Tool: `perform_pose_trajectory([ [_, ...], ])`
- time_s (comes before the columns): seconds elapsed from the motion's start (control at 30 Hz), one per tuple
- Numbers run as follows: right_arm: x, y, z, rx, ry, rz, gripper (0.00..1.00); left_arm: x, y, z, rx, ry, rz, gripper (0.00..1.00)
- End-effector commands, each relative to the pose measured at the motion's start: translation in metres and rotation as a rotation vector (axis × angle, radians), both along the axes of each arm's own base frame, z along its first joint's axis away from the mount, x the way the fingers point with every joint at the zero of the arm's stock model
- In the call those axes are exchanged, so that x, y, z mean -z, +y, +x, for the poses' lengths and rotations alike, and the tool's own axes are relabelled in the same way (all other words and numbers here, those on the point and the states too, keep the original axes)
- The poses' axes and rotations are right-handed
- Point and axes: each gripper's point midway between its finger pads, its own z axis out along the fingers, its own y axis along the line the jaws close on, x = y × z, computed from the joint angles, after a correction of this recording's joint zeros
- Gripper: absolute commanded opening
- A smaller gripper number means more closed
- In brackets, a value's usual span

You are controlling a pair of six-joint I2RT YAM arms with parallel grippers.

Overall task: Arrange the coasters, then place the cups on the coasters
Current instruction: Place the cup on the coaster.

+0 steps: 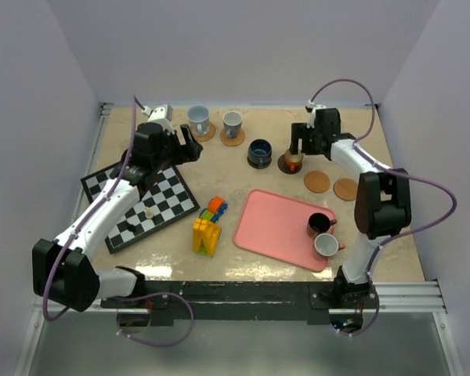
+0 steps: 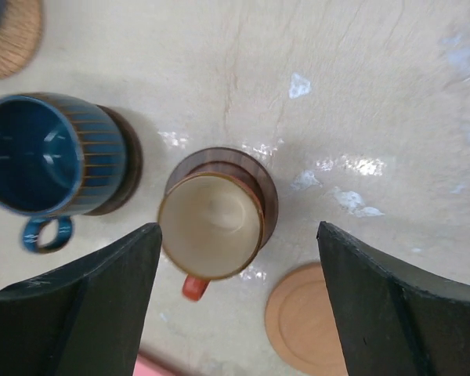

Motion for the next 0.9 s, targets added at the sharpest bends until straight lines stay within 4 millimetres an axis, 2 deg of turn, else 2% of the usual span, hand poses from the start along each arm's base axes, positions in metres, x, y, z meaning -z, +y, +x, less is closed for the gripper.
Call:
perform_pose_trajectory([
  [0.0,-0.113,-0.004,0.002,0.027,-0.234,0.034,0.85,-0.036,-0.029,0.001,0.051,-0.118,0.118,0.84],
  [0.03,-0.128,-0.006,-0.001,0.041,-0.261,0.044,0.85,-0.039,-0.044,-0.002,0.077,-0.123,0.129,0.84],
  [0.17,-0.201,-0.021,-0.018,0.142,-0.403,0.11,0.85,-0.041,-0.13,-0.028,0.255,-0.133,0.063,0.83],
  [0.2,-0.227,-0.028,-0.027,0.182,-0.466,0.126,0.84,-0.04,-0.149,-0.033,0.302,-0.127,0.044,0.82],
  [0.3,-0.283,-0.036,-0.052,0.235,-0.615,0.184,0.84,-0.034,-0.201,-0.054,0.445,-0.108,0.038,0.82],
  [0.37,-0.316,-0.041,-0.072,0.259,-0.704,0.217,0.84,-0.018,-0.232,-0.07,0.545,-0.059,0.043,0.82],
  [0.43,-0.335,-0.043,-0.088,0.261,-0.76,0.238,0.85,-0.006,-0.256,-0.089,0.622,-0.013,0.03,0.82],
  [0.53,-0.342,-0.044,-0.104,0.262,-0.775,0.245,0.85,0.021,-0.282,-0.113,0.688,0.088,0.027,0.82],
  [0.67,-0.337,-0.048,-0.121,0.272,-0.771,0.245,0.85,0.049,-0.313,-0.142,0.769,0.184,0.065,0.82],
  [0.87,-0.331,-0.047,-0.135,0.258,-0.764,0.247,0.85,0.083,-0.345,-0.162,0.838,0.282,0.116,0.81],
])
